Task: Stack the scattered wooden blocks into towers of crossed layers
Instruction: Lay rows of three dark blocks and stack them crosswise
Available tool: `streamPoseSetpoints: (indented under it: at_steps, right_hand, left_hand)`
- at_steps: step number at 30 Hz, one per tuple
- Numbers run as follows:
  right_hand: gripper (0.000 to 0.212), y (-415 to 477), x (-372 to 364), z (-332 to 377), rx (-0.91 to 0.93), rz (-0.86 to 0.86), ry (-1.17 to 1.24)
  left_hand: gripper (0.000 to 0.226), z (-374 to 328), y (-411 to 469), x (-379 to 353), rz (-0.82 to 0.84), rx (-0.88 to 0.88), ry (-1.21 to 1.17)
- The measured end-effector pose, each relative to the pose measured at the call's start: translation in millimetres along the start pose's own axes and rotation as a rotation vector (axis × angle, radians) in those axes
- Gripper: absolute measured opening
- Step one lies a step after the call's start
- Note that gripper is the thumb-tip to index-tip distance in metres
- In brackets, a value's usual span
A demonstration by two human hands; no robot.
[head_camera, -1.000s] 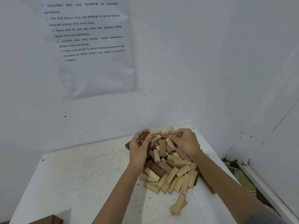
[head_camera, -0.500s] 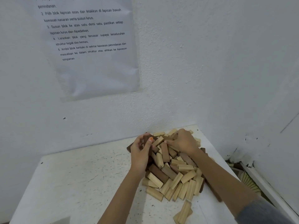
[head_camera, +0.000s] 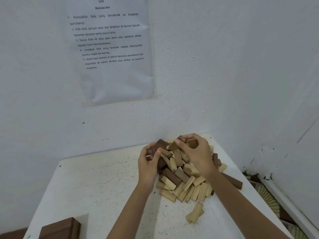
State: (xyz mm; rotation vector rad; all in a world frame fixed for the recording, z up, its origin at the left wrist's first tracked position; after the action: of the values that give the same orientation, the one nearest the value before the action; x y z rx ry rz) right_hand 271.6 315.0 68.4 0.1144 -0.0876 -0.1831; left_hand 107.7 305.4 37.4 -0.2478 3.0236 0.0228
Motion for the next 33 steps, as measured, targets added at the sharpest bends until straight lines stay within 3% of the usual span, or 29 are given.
streamPoseSetpoints:
  at_steps: [6, 14, 22, 33]
  right_hand:
    - [0.016, -57.3, -11.5, 10.1, 0.012, 0.043, 0.085]
    - [0.010, -121.8, -25.5, -9.1, -0.072, 0.118, 0.134]
    - [0.005, -166.5, -45.5, -47.8, -0.182, 0.190, -0.007]
    - [0.008, -201.9, -63.1, -48.5, -0.233, 0.305, -0.044]
  left_hand:
    - [0.020, -9.2, -35.9, 15.7, -0.010, -0.046, 0.006]
    - [0.019, -1.6, -81.1, 43.5, 0.079, 0.040, 0.123]
    - [0.027, 26.9, -136.3, 77.6, 0.103, 0.164, 0.237]
    - [0.025, 43.4, -167.1, 110.5, 0.084, 0.144, 0.351]
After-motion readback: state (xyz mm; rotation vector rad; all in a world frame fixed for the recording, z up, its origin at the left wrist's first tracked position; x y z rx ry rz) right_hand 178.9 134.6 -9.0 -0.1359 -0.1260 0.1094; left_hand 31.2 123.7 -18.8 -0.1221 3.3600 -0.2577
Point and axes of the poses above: each hand's wrist, its own y-axis towards the middle knuckle, its own x-axis out of the back of the hand, z = x × y, the point moved 2 cm from there along y, towards the middle knuckle, and after that the axes turned 3 degrees about z, right-handed, at the moved point
